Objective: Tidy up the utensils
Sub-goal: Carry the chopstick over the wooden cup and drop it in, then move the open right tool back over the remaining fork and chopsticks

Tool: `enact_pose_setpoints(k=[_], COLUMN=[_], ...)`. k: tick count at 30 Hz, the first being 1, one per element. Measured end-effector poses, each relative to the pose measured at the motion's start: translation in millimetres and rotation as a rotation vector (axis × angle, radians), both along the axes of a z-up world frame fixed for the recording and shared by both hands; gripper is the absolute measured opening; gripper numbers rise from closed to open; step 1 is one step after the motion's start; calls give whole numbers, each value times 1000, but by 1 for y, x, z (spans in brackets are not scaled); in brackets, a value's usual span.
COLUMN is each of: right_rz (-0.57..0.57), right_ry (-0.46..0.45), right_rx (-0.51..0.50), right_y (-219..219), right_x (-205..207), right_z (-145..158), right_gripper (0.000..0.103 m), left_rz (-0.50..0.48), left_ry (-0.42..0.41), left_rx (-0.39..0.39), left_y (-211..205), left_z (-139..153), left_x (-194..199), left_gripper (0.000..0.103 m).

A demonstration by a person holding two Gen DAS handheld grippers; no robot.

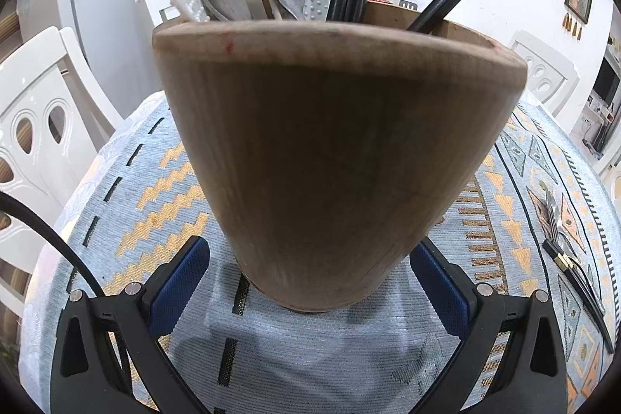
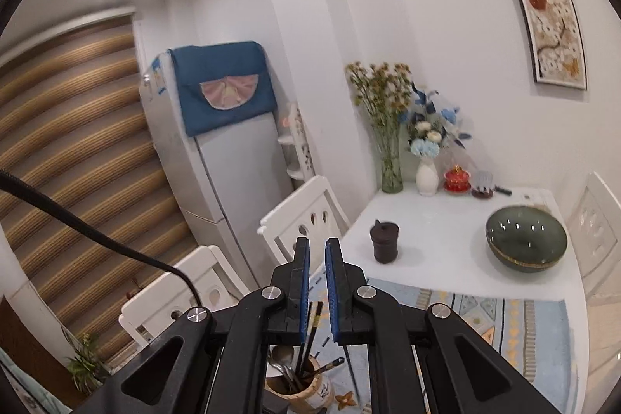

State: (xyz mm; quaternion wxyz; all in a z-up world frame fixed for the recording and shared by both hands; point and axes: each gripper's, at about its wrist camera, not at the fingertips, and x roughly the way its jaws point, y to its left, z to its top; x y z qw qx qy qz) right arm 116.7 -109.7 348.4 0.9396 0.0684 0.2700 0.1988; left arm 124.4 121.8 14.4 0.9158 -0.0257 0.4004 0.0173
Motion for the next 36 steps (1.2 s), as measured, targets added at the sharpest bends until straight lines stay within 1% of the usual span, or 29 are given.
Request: enact_pose_setpoints(k=[3,5,6,7,8,9,11,13,14,15,16,17,18,20,22,23,25,27,29,30,31,33,35,36], right_rz=[-77,-99,-113,-126,-143,-154,-168,-182,-176,-174,-178,-188,-189,-185,-179,-174,-178,-194,-195,-193,-189,-181,-200,-207], right_ry=[93,141,170,199,251,290,423,579,675,733,777,827,854,908,932,933,919,862,845,837,830,841,839,843], right_rx=[-62,-103,-120,-128,-128,-117,-101,-112,-109,-111,-140,-204,-229,-217,-178,-179,-233,-309,-357,-359,-352,-363,-400,-398], right_y=[-9,-15,-20,-25,-33,-41,-58,-73,-80,-84,-87,-88,-87,-87,-82,-78,-68,-56,-49,-47,-46,-42,-39,-39], right_x=[13,15,16,17,17,15,16,11,4,-3,-13,-26,-33,-53,-72,-80,-91,-99,-102,-104,-104,-105,-106,-106], right_z=[-22,-38,-47,-55,-69,-79,-109,-148,-173,-192,-211,-235,-249,-277,-295,-302,-313,-313,-315,-316,-318,-323,-325,-325], right_gripper=[17,22,35,58,68,73,73,73,73,73,73,73,73,72,72,72,73,74,78,83,91,103,103,103], left_rz=[-2,-1,0,0,0,0,0,0,0,0,0,0,0,-1,-2,-3,-5,-2,-2,-2,-3,-2,-1,0], left_ry=[1,0,1,2,3,2,3,4,5,6,6,7,8,11,14,18,31,35,33,33,34,34,36,37], left_rx=[0,-1,-1,-1,-1,-1,-1,1,2,2,3,4,4,6,8,8,8,2,2,4,5,4,1,0], left_y=[-1,-1,-1,-1,-1,-1,-2,-2,-3,-4,-5,-4,-4,-5,-4,-6,-6,-4,-4,-5,-6,-7,-8,-5], left_z=[1,1,1,1,1,1,0,1,1,1,1,0,0,0,-1,-1,-4,-5,-4,-4,-4,-5,-5,-7], left_x=[0,0,0,0,1,1,1,2,2,2,3,4,4,5,6,8,10,13,14,15,16,17,20,19], left_gripper=[103,103,103,103,103,103,103,103,103,103,103,103,103,103,103,103,103,103,103,103,103,103,103,103])
